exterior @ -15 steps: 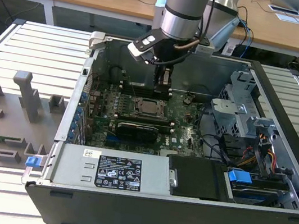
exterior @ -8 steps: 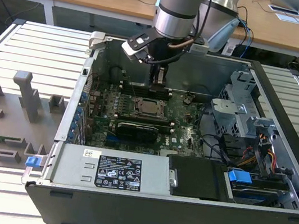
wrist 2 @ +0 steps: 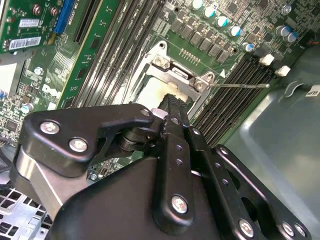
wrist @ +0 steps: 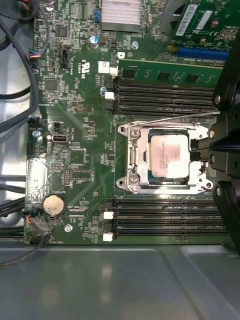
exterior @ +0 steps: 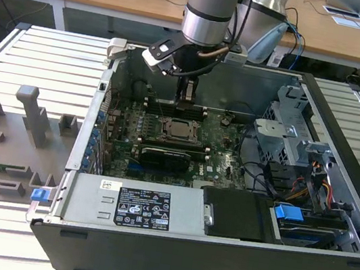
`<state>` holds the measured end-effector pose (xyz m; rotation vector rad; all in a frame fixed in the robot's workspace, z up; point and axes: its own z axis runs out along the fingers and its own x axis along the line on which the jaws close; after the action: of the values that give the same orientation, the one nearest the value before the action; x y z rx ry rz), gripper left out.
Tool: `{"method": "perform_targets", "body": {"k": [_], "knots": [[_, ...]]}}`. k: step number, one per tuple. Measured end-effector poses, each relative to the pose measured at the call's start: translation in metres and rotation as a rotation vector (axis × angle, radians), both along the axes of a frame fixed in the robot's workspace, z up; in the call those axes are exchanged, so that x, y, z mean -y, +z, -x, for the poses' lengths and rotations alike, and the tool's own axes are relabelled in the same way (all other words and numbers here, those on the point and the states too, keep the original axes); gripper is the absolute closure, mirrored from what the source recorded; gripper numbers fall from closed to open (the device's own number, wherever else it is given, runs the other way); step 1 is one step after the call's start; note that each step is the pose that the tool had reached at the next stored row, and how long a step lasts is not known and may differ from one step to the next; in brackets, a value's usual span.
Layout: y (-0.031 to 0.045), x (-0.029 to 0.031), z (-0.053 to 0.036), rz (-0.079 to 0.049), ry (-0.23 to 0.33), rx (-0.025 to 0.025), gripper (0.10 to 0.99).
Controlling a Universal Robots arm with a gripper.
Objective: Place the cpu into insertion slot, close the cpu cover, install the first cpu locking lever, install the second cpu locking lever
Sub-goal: 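Close the cpu cover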
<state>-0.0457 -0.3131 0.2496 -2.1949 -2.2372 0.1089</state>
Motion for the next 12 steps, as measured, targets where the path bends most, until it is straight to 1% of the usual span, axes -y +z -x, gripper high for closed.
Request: {"method": "perform_targets", "body": {"k": [1,4,5,10,12], "knots": [[0.0,0.0,0.0027,0.0,0.0,0.0,0.98],[0.0,0.0,0.0061,0.0,0.0,0.0,0.98],[0.0,0.0,0.0086,0.0,0.0,0.0,0.98],[-0.0002,0.0,0.0146,0.0,0.0,0.0,0.98],[-0.0008,0.0,0.0151,0.0,0.0,0.0,0.98]]}}
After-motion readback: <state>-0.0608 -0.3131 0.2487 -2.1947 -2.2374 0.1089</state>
